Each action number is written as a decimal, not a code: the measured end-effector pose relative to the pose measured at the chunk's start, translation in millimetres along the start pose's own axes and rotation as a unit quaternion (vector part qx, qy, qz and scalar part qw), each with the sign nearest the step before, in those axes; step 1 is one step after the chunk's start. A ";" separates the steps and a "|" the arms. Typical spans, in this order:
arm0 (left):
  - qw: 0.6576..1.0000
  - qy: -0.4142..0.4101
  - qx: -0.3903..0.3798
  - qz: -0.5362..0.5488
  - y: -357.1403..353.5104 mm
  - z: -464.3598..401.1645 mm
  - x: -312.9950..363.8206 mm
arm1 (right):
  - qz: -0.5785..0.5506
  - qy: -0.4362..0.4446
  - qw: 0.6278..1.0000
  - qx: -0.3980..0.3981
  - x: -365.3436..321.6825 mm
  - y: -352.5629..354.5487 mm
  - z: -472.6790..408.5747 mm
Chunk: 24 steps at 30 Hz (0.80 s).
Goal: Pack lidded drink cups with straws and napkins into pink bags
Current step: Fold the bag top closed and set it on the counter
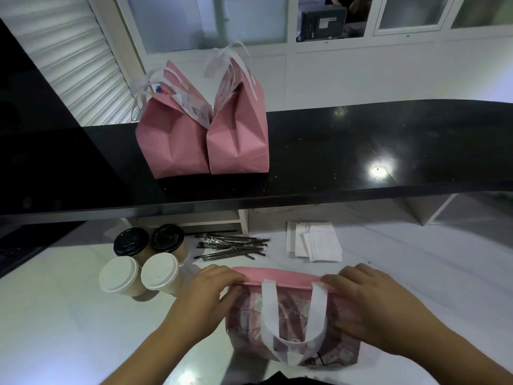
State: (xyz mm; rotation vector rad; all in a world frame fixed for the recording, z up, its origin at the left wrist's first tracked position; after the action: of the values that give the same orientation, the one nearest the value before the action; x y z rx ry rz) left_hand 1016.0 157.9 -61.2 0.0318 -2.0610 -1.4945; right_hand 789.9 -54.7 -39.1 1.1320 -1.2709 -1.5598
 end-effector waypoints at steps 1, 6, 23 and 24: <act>1.000 0.006 0.002 0.003 -1.0 -0.8 0.1 | 0.013 0.004 1.000 -0.013 -9.6 -2.8 -3.5; 0.998 0.038 0.009 0.044 -2.4 -3.4 -0.6 | 0.031 -0.001 0.999 -0.029 -26.6 -2.8 -17.4; 0.958 0.006 0.192 0.212 66.4 -62.7 74.5 | -0.114 -0.183 0.972 0.091 8.7 212.0 -20.3; 0.956 -0.009 0.194 0.218 70.5 -72.0 82.3 | -0.117 -0.189 0.969 0.109 9.6 230.0 -25.4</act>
State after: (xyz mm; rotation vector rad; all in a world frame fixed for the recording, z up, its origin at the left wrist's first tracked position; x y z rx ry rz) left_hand 1003.5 93.4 51.1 -0.2672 -2.1665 -0.8185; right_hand 822.9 -108.5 183.8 1.1921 -1.6407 -1.9141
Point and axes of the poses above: each hand's wrist, its own z-axis away from the middle knuckle, its own y-axis out of the back of the hand, x = y × z, the point moved 5 cm from there along -z, towards the middle knuckle, and after that the axes turned 1 degree about -z, right-handed, at the moved point
